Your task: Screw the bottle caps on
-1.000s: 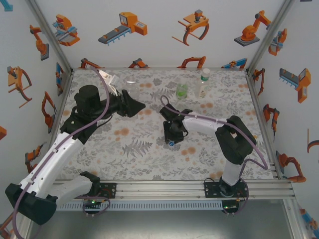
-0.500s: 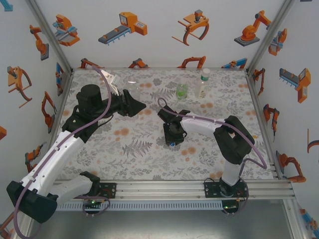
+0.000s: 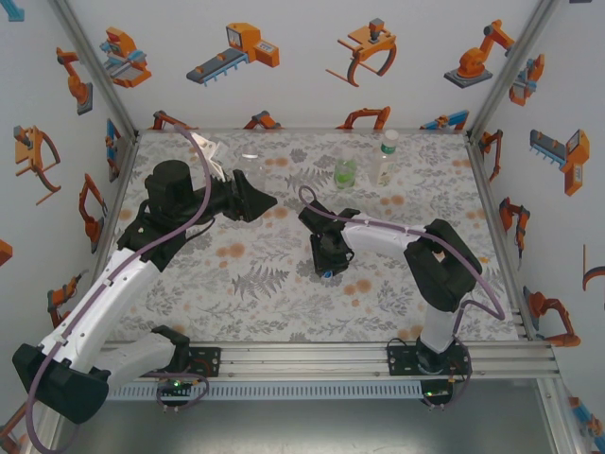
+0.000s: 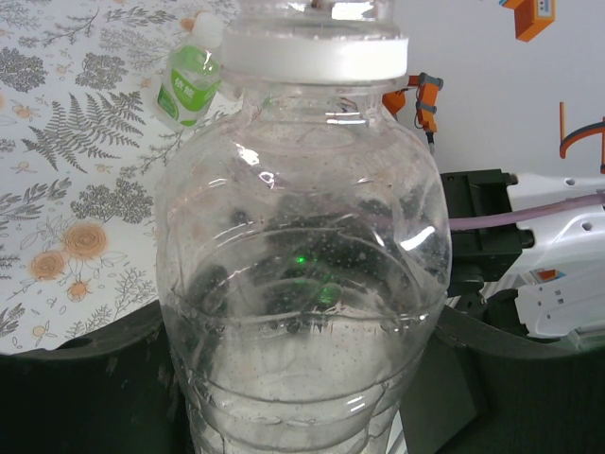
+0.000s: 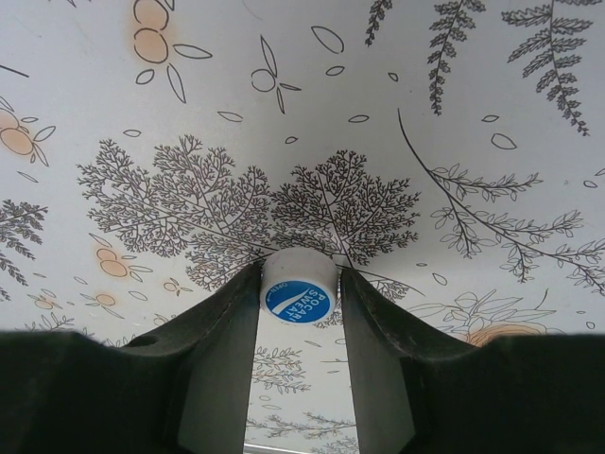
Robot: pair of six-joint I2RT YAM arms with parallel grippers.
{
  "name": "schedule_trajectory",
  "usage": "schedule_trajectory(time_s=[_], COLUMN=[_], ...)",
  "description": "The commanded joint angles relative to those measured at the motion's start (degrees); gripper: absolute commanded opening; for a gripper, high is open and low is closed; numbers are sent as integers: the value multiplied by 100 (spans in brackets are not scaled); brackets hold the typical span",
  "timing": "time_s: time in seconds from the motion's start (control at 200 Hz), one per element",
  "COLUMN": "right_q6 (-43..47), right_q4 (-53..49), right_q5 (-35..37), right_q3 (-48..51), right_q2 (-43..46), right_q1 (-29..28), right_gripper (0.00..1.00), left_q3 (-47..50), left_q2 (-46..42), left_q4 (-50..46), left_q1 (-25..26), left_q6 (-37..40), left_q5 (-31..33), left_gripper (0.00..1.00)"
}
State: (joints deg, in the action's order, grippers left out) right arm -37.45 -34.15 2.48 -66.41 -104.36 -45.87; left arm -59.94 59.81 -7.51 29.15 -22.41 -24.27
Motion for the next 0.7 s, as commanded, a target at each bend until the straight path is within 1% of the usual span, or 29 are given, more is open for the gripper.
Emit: schedule_trajectory(time_s=[0.0,0.315,0.691], right_q6=[45,54,45], right_q4=[-136,-208,-289], right_q5=[60,95,86], right_q3=[-115,-159,-198], right_q2=[-85,-59,-72], right_q1=[-53,-54,-54], right_gripper=[39,37,41], left_q3=[-108,-104,-85], left_q2=[-22,-16,0], left_q4=[49,57,73], left_q1=[-44,-41,-46], left_q6=[-42,-45,-78], left_q5=[-60,-55,-51], left_gripper=[0,0,0])
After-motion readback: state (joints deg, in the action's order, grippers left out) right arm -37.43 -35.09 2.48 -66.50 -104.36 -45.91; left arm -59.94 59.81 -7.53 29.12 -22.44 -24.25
